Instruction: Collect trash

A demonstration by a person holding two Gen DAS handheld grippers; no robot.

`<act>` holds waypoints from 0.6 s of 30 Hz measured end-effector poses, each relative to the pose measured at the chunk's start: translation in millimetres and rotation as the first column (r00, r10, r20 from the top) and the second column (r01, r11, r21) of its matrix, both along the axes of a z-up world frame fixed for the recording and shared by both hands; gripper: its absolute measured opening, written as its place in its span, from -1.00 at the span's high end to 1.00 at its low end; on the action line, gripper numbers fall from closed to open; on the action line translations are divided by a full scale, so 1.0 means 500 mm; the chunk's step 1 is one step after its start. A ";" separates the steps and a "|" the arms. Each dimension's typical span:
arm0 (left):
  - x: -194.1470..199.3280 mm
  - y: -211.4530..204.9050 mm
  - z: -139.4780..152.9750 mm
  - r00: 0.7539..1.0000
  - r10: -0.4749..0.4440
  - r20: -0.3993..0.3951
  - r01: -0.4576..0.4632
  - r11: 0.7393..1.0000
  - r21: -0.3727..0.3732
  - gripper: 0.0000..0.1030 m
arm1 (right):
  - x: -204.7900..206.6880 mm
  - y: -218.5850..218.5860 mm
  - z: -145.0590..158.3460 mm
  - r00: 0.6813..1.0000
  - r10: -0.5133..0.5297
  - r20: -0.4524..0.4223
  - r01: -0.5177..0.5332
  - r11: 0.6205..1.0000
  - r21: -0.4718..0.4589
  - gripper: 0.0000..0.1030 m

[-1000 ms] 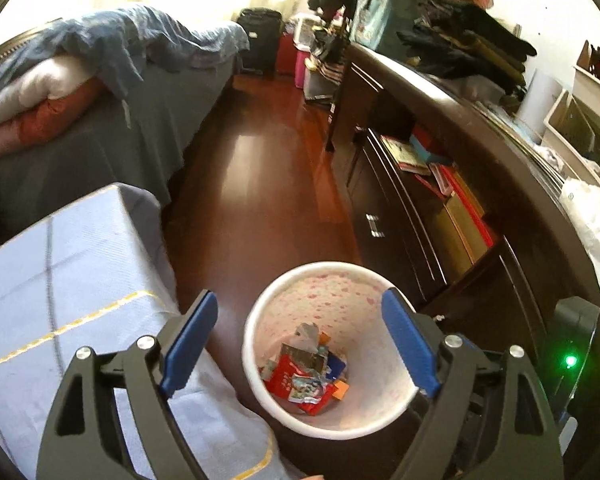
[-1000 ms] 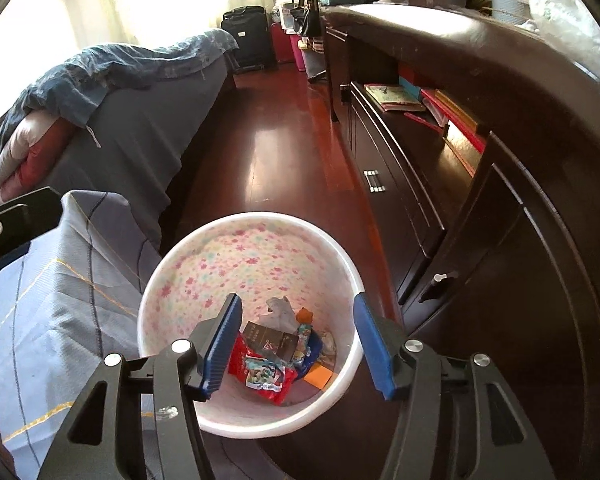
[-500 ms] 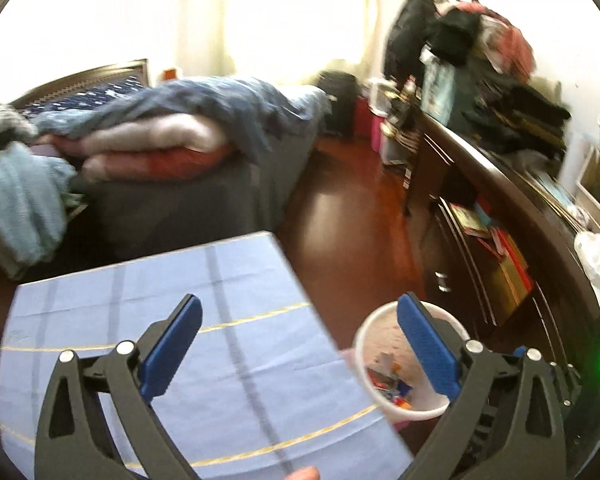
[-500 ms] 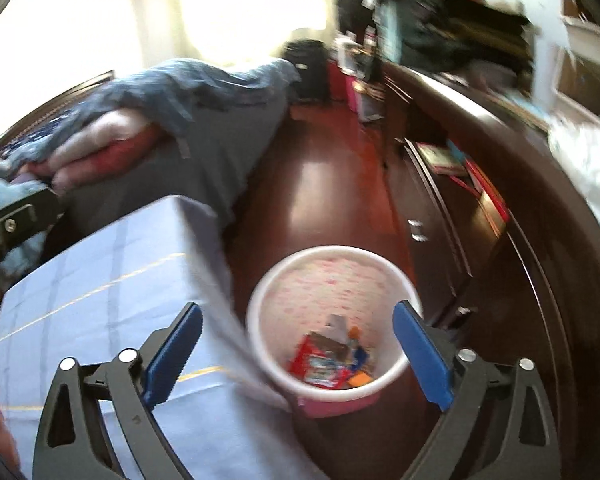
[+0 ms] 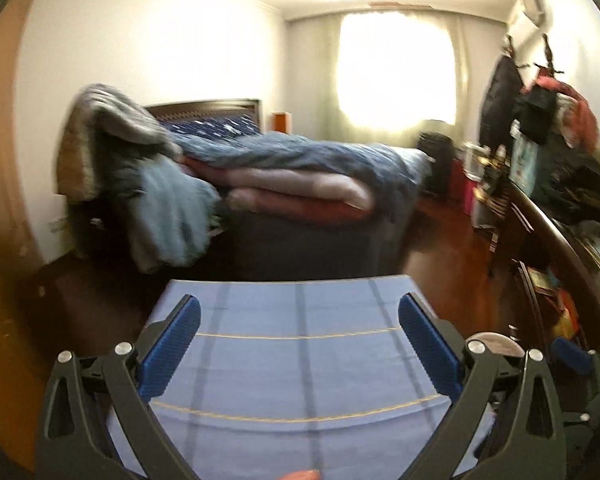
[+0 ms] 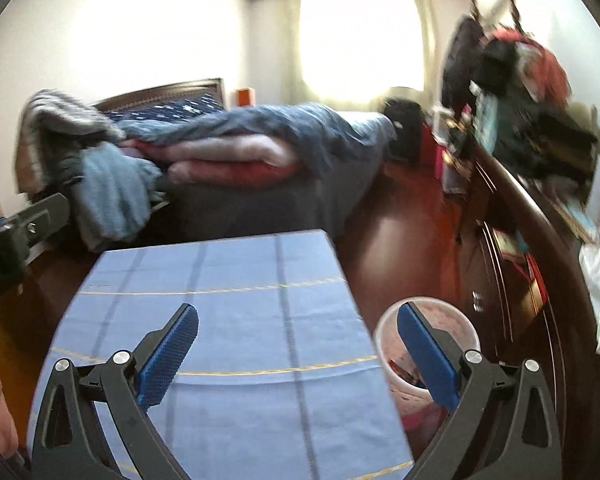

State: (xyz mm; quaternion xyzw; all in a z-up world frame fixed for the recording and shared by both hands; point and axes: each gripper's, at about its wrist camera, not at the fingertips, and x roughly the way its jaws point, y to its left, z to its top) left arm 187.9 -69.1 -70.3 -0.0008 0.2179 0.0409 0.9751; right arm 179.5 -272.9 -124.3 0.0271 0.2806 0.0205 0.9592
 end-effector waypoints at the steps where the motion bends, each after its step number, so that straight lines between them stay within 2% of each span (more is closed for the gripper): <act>1: -0.029 0.024 0.015 1.000 0.023 0.019 -0.023 1.000 -0.005 -0.93 | -0.017 0.017 0.015 1.000 0.019 0.017 -0.019 1.000 -0.002 -0.93; 5: -0.108 0.084 0.060 0.995 0.064 0.076 -0.060 0.997 -0.055 -0.93 | -0.073 0.066 0.064 0.994 0.078 0.077 -0.077 0.997 -0.018 -0.93; 9: -0.177 0.114 0.100 0.986 0.097 0.134 -0.090 0.994 -0.057 -0.93 | -0.122 0.097 0.098 0.985 0.102 0.138 -0.098 0.995 -0.033 -0.93; 18: -0.259 0.114 0.143 0.975 0.080 0.208 -0.069 0.996 -0.060 -0.93 | -0.174 0.109 0.124 0.976 0.100 0.195 -0.091 0.994 -0.052 -0.93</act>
